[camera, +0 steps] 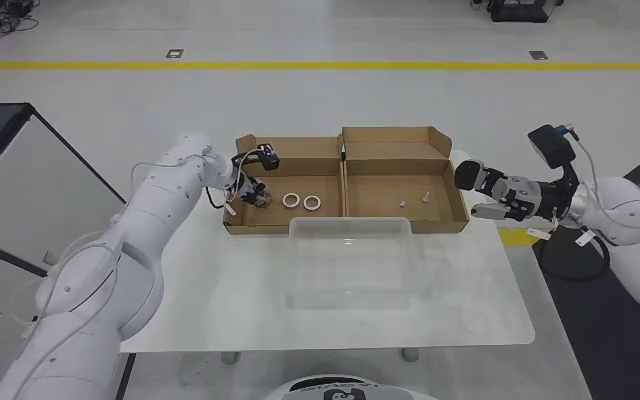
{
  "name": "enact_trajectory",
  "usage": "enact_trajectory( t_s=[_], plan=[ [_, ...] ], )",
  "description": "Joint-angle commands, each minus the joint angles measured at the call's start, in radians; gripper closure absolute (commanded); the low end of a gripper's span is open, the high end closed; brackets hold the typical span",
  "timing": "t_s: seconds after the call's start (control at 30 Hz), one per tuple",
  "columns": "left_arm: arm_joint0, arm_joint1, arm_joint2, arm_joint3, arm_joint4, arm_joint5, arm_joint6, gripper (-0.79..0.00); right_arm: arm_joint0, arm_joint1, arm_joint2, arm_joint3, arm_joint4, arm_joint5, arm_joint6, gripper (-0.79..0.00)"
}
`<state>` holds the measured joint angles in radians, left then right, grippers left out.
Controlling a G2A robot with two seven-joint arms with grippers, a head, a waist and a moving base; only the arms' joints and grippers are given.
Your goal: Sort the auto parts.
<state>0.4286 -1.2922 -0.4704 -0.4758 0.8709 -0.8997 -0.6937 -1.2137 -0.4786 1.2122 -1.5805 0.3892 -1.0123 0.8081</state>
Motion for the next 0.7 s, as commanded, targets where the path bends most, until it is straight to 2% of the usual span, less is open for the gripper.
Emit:
enact_trajectory(
  t_s=[0.0,0.67],
  plan=[
    [0.000,-0.008,0.005,0.012,0.004,-0.002,0.006,0.000,0.000,0.000,0.000,0.000,0.000,0.000,0.000,-0.785],
    [-0.009,-0.078,0.050,0.118,0.098,0.022,0.090,0.000,0.000,0.000,0.000,0.000,0.000,0.000,0.000,-0.785]
  ],
)
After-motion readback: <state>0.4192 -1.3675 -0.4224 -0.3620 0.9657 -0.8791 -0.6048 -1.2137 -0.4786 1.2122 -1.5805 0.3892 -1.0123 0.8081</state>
